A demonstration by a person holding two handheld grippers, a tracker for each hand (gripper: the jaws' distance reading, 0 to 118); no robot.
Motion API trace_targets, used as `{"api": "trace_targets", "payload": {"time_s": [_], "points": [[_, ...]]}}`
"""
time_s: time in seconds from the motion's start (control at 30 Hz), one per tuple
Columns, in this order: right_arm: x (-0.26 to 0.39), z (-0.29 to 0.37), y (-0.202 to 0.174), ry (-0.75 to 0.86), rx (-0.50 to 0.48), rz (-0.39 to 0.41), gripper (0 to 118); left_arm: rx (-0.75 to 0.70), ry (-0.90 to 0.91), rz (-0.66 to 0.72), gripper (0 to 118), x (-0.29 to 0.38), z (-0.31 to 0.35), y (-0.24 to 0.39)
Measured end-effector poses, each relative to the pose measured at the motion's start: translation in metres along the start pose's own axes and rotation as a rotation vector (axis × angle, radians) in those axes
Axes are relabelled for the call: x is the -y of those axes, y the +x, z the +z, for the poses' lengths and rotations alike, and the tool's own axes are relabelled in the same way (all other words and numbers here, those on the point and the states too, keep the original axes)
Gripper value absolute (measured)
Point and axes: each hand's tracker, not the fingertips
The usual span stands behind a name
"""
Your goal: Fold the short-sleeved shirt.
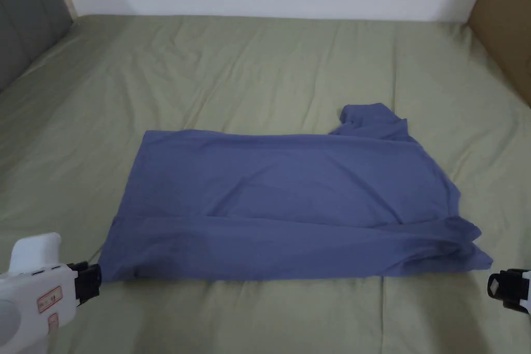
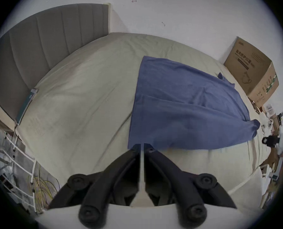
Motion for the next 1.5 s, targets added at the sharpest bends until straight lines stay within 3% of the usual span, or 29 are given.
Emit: {"api": "trace_targets", "payload": {"time_s": [0.07,0.1,0.13,0.2,0.33,0.37,0.4,0.43,0.47,0.5,0.53,0.57,0.6,0.73,0.87,0.93,0.97,1.07,1.17,1.3,1.5], "points": [[0.007,0.002,-0.002,-0.004,0.003,-0.002,0,0.011,-0.012,0.017,78,-0.006,-0.011,0.001],[0.008,0.002,-0.004,-0.005,0.009,0.002,0,0.012,-0.02,0.019,97,-0.007,-0.019,0.0],[0.011,0.003,-0.004,-0.006,0.014,0.003,0,-0.001,-0.028,0.019,99,-0.007,-0.028,0.0],[0.015,0.004,-0.003,-0.013,0.005,-0.002,0,-0.06,-0.073,0.0,97,-0.009,-0.046,0.0],[0.018,0.001,0.0,-0.025,0.022,-0.016,0,-0.086,-0.129,0.023,69,-0.005,-0.067,0.001],[0.017,-0.001,0.003,-0.03,0.043,-0.029,0,-0.067,-0.117,0.013,57,-0.007,-0.062,0.002],[0.016,-0.002,0.004,-0.033,0.052,-0.046,0,-0.074,-0.116,-0.003,27,-0.01,-0.056,0.004],[0.015,-0.002,0.006,-0.022,0.041,-0.053,0,-0.072,-0.079,-0.047,9,-0.011,-0.05,0.008],[0.012,-0.002,0.006,-0.007,0.02,-0.059,0,-0.052,-0.075,-0.039,9,-0.013,-0.047,0.011],[0.008,-0.003,0.008,-0.002,0.026,-0.056,7,-0.063,-0.088,-0.033,9,-0.015,-0.045,0.015],[0.002,-0.003,0.007,0.017,0.046,-0.048,28,-0.084,-0.092,-0.065,9,-0.016,-0.045,0.019],[-0.005,-0.005,0.006,0.039,0.068,-0.033,57,-0.091,-0.081,-0.081,9,-0.016,-0.044,0.022],[-0.012,-0.009,0.006,0.044,0.083,-0.026,76,-0.087,-0.086,-0.072,8,-0.016,-0.043,0.022],[-0.042,-0.037,0.011,0.026,0.096,-0.042,76,-0.058,-0.088,-0.016,8,-0.018,-0.04,0.016],[-0.057,-0.074,0.007,-0.036,0.047,-0.052,73,-0.059,-0.09,-0.019,8,-0.02,-0.04,0.015],[-0.058,-0.091,0.001,-0.161,0.066,-0.086,44,-0.061,-0.099,-0.022,8,-0.02,-0.042,0.016],[-0.059,-0.096,-0.003,-0.153,0.092,-0.071,42,-0.061,-0.104,-0.024,8,-0.02,-0.043,0.016],[-0.061,-0.08,-0.013,-0.086,0.097,-0.012,8,-0.061,-0.104,-0.034,8,-0.023,-0.038,0.019],[-0.062,-0.06,-0.011,-0.068,0.093,0.006,5,-0.056,-0.096,-0.049,8,-0.028,-0.029,0.018],[-0.058,-0.027,-0.003,-0.005,0.032,-0.034,5,-0.099,-0.05,-0.099,7,-0.036,-0.007,0.014],[-0.042,0.002,-0.003,0.017,0.014,-0.014,5,-0.013,-0.042,-0.053,2,-0.033,0.011,-0.007]]}}
